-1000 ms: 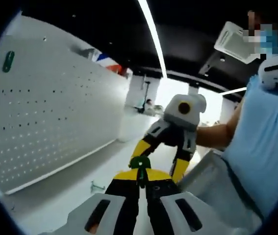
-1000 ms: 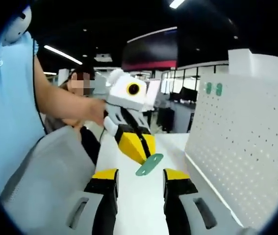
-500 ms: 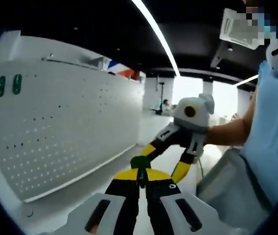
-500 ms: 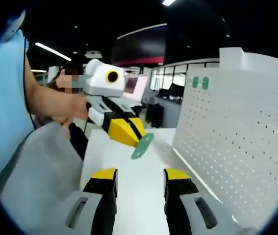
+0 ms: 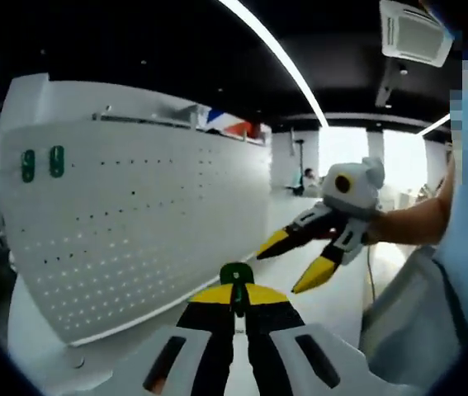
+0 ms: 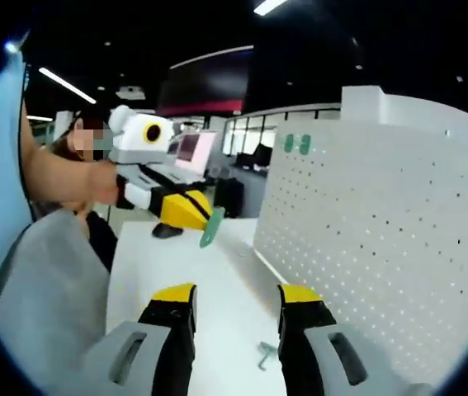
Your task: Insert the hook assembly into the mounting plate slot until the hook locks in place.
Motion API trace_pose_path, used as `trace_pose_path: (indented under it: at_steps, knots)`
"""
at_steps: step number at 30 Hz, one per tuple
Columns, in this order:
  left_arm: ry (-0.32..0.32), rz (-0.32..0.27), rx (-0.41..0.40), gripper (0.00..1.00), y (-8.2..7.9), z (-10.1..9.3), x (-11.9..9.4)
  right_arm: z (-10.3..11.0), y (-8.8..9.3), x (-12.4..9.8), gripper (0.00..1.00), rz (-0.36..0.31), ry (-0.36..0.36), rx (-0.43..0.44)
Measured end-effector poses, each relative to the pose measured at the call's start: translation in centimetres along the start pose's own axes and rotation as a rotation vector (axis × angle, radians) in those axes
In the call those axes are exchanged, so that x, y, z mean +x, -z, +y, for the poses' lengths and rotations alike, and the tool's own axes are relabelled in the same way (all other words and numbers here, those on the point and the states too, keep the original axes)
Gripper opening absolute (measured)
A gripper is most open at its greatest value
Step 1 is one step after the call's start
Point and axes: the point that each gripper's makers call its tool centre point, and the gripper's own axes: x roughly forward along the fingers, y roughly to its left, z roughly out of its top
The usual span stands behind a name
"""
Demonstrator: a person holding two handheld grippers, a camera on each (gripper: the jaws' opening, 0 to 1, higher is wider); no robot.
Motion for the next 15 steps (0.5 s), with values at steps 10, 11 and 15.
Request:
trace_pose_path:
  at_steps: [10, 11, 15]
  knots:
    - [-0.169, -0.011, 0.082, 0.03, -1.4, 2.9, -0.9, -2.2, -0.3, -1.6, 0.39, -0.006, 0.092, 0.004]
    - [-0.190, -0.015, 0.090, 0.03, -1.5, 3.2, -1.0, -2.3, -0.4, -1.7, 0.39, -0.009, 0.101, 0.008]
    - [-0.247, -0.035, 0.094, 0.03, -2.2, 4.0, -1.3, -3.2, -0.5, -2.3, 0.40, -0.014, 0.140, 0.015]
